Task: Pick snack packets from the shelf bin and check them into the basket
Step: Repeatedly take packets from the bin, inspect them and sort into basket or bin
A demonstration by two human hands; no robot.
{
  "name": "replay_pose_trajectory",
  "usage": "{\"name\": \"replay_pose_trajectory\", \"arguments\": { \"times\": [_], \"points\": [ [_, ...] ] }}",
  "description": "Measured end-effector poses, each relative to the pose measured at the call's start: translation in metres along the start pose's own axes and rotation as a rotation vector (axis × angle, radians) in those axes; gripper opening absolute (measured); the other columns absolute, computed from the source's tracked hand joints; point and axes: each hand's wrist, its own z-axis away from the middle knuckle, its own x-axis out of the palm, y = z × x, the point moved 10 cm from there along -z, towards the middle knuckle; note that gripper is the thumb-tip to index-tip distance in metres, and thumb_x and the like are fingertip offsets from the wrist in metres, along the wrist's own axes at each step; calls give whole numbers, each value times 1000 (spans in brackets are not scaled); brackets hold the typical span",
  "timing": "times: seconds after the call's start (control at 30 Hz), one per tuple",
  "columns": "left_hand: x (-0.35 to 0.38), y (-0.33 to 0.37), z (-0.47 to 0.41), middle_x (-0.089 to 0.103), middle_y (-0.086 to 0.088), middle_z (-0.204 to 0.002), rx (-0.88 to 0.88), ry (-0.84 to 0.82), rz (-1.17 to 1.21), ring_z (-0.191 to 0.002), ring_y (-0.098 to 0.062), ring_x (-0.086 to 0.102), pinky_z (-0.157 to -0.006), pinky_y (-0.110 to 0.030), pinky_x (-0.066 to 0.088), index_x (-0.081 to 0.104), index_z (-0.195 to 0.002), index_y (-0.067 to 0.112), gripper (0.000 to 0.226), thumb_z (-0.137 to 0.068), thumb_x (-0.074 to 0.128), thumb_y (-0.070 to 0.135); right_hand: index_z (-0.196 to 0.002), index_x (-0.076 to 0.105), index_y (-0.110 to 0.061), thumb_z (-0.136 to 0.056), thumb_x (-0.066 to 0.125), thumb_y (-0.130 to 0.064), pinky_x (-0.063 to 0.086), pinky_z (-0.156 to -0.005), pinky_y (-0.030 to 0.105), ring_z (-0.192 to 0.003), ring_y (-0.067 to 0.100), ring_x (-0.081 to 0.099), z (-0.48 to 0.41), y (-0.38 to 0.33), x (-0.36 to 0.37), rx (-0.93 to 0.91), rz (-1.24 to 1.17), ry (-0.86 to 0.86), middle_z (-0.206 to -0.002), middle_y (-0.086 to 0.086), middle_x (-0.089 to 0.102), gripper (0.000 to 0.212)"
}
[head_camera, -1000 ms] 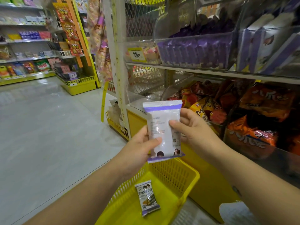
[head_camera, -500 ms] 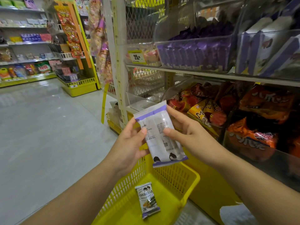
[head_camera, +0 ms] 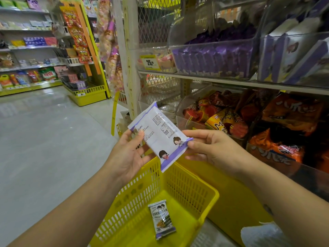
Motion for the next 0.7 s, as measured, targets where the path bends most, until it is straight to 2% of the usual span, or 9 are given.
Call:
{"name": "replay_pose_trajectory", "arguments": {
  "times": [0.1, 0.23, 0.33, 0.4, 0.57, 0.7],
  "points": [
    [-3, -1, 0, 77, -6, -91, 0, 18, 15, -84, -21, 74, -57, -38, 59, 47, -128, 14, 33, -96, 52, 12, -101, 65, -12, -86, 62, 4, 59, -66, 23, -67, 13, 71, -1, 4, -8, 3, -22, 120, -80, 9, 75, 23],
    [-4, -5, -2, 77, -6, -92, -7, 22, 26, -84, -21, 74, -57, -37, 59, 49, -125, 13, 31, -94, 53, 12, -92, 65, -8, -80, 67, 8, 56, -57, 21, -58, 13, 69, -1, 6, -10, -15, -43, 213, -67, 8, 71, 20],
    [-4, -3, -2, 76, -6, -99, 8, 17, 35, -89, -22, 74, -59, -36, 59, 50, -123, 16, 35, -89, 59, 13, -91, 65, -10, -81, 67, 7, 56, -58, 21, -58, 13, 68, 0, 3, -14, -45, -12, 276, -68, 12, 68, 20],
    [-2, -2, 0, 75, -7, -103, 22, 6, 33, -91, -23, 73, -60, -36, 59, 50, -121, 17, 46, -78, 66, 16, -91, 65, -12, -82, 67, 7, 57, -59, 21, -59, 12, 66, 1, 2, -19, -53, -7, 321, -71, 13, 66, 21],
    [4, 6, 4, 76, -3, -98, 88, 3, -54, -90, -24, 74, -61, -33, 59, 49, -117, 20, 59, -65, 75, 22, -88, 62, -12, -84, 64, 8, 56, -56, 20, -51, 6, 63, 3, 2, -32, -55, -52, 429, -63, 4, 65, 20],
    [13, 8, 10, 73, -6, -105, 107, -15, -96, -91, -24, 73, -63, -32, 59, 49, -116, 21, 60, -63, 76, 26, -87, 62, -12, -86, 64, 5, 53, -54, 18, -49, 6, 60, 3, 8, -39, -22, -73, 469, -59, -1, 66, 17]
  ]
}}
